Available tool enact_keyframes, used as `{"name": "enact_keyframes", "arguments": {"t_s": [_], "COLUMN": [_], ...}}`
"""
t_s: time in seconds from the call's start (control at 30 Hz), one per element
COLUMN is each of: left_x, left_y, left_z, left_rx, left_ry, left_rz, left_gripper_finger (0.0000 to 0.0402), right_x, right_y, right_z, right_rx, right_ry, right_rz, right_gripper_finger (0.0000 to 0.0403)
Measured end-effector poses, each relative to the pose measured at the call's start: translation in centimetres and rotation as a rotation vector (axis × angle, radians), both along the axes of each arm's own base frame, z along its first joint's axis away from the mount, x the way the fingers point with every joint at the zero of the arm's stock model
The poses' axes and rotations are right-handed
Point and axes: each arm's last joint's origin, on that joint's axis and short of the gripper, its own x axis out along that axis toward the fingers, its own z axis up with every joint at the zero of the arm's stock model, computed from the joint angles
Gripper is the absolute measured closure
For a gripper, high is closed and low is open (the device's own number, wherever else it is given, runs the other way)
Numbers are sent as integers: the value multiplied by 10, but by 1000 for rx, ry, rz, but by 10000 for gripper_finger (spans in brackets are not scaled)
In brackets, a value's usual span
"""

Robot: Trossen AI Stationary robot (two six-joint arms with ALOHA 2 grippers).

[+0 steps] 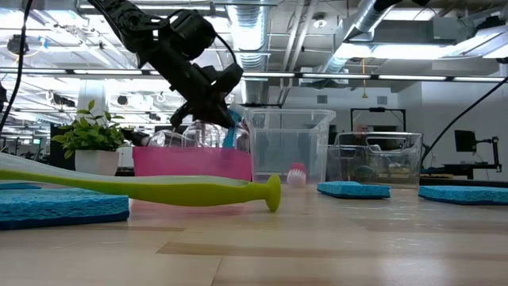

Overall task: Pick & Place Kitchen Sink Supplies
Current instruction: Put the blue dishwashing brush into the red bin

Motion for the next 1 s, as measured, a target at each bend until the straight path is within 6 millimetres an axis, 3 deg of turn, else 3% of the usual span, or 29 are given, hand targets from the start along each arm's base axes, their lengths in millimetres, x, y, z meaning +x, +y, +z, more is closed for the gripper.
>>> {"name": "enact_keyframes", "arguments": {"t_s": [0.67, 1.0], "left_x": [1, -13], "left_y": [-5, -10], "left_z": [5, 37], "left_rx": [12, 99], "left_ry": [-25, -77], "left_rz": [-19, -17], "left_gripper_finger": [389, 390], "right_x": [0, 2], "right_y": [0, 1], "right_z": [0, -1], "right_rx": [2, 0], "right_ry": [-1, 3], "right_rz": [-2, -1], "right_gripper_finger": [402, 402]}}
